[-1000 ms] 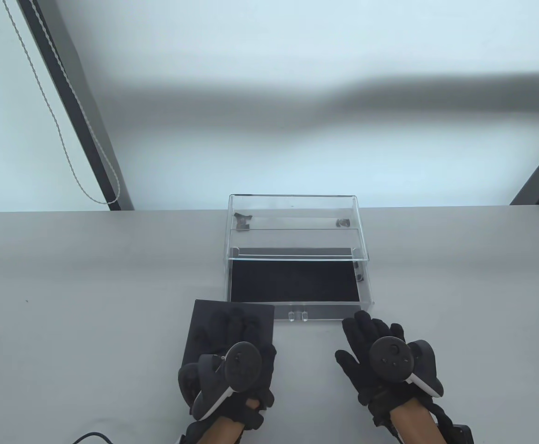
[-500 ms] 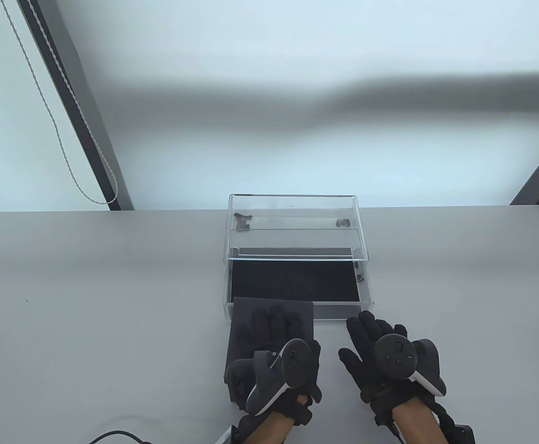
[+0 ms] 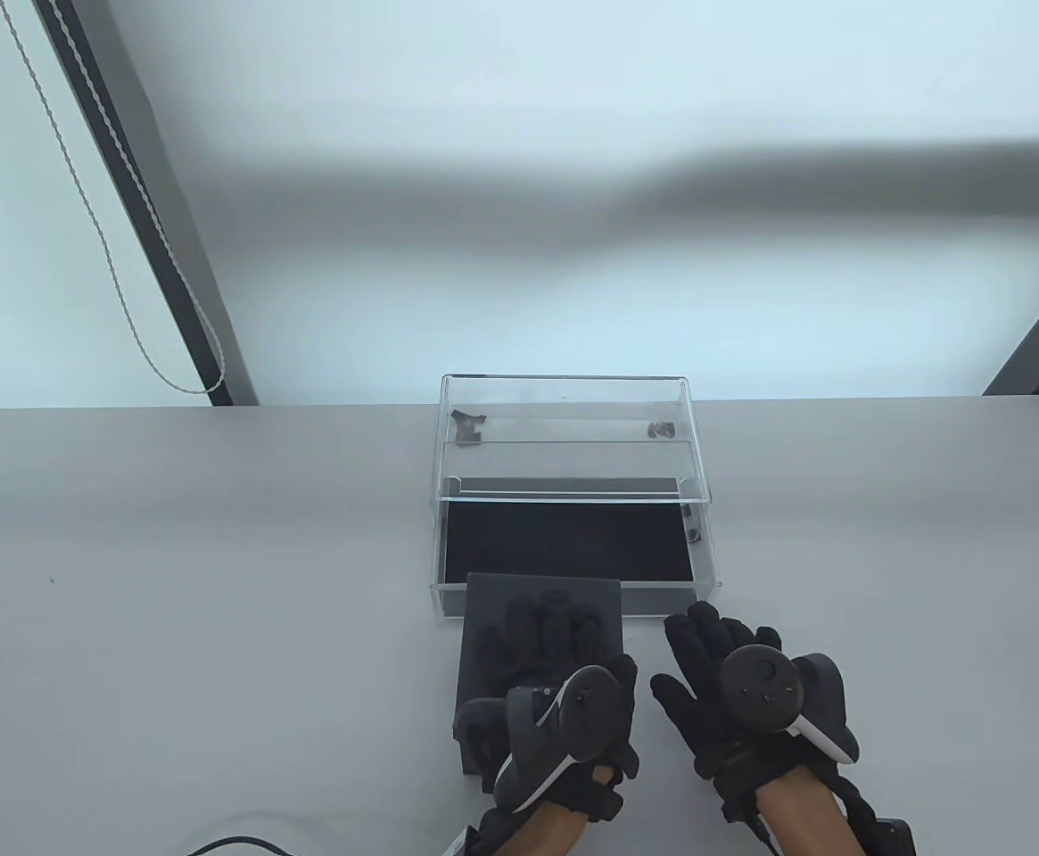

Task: Pour number blocks into a drawer

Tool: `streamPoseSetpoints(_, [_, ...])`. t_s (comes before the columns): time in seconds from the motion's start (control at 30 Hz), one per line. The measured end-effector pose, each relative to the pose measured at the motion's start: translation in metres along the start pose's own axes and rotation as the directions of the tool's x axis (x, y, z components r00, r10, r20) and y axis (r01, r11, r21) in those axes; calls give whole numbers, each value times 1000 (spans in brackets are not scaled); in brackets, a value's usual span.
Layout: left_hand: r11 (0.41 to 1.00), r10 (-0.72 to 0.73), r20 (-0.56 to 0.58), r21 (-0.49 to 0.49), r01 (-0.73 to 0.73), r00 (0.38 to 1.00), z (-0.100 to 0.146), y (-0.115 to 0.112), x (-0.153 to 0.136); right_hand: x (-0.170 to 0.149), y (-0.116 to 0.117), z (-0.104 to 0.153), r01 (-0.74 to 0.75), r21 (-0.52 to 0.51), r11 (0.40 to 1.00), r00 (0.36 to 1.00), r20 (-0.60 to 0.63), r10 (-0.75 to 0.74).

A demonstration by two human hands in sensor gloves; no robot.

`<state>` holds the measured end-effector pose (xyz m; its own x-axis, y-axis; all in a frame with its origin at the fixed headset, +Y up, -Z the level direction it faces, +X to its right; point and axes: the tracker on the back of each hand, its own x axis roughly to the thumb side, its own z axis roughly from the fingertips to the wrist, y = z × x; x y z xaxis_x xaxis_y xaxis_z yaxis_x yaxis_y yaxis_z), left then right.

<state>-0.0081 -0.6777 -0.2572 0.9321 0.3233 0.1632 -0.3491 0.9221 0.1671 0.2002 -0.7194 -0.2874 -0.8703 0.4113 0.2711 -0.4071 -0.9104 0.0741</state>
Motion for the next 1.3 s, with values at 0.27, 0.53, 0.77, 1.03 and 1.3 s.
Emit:
streamPoseSetpoints(0.27, [994,112,-2,17,-112,994,5,29,-15,0,0,1,5,-11,1000,1000,16,-5])
streamPoseSetpoints(0.53, [989,148,-47,6,-147,988,-15,52,-59,-1,-3,3,-11,-35,999,1000,10,11])
streamPoseSetpoints(0.77, [985,174,-120,19,-173,977,-14,59,-118,3,-11,6,-1,-89,996,1000,27,3])
streamPoseSetpoints(1.03, [875,456,-185,-85,-477,870,-9,29,-157,23,-7,9,166,-143,976,985,67,-158])
streamPoseSetpoints(1.3, [644,697,-291,-150,-751,656,-5,-10,-160,14,11,6,396,-97,913,918,9,-397])
